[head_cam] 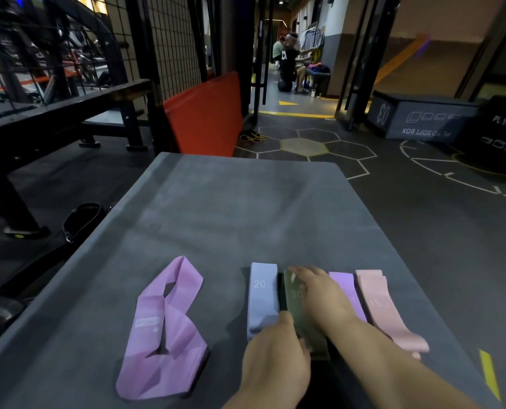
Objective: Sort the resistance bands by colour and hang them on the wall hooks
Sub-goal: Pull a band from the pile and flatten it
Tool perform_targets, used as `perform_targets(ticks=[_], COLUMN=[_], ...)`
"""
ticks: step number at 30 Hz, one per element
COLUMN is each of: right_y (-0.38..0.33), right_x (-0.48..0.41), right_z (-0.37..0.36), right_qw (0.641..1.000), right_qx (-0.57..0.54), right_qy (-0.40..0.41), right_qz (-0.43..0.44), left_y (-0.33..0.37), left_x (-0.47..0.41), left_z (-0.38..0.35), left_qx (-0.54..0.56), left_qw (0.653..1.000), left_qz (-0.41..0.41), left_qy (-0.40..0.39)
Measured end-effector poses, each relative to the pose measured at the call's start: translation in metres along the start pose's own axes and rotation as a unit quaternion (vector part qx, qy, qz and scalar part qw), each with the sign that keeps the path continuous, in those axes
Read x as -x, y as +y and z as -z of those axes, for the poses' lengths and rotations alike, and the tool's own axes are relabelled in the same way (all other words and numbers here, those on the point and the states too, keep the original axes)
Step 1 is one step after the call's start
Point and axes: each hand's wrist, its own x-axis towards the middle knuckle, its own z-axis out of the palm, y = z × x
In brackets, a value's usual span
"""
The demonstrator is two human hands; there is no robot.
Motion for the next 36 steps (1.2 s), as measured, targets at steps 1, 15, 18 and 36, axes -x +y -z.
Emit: perform_targets(ticks=[1,15,18,36], right_y=[-0.001,0.014,0.02,0.024], right_x=[0.0,-0.01,-0.016,-0.013], right_z=[0.0,-0.016,-0.019,-0.014], right_qw=[1.0,0.995,0.992,0.997], right_qx=[0.022,0.092,0.109,0.061], right_qy=[-0.015,-0.027,-0.025,0.002], right_qz=[0.009,0.031,0.052,0.051], left_y=[0.0,-0.003,-0.006,-0.014], left_x=[-0.001,-0.009,-0.002,-0.002], left_z=[-0.001,-0.007,-0.009,-0.02], left_qx=[-0.002,0.014,0.02,0.047], left_qw=[1.0,0.998,1.0,0.997], left_qz=[0.0,0.028,-0.007,-0.041], left_qy=[-0.001,-0.054,-0.005,0.05])
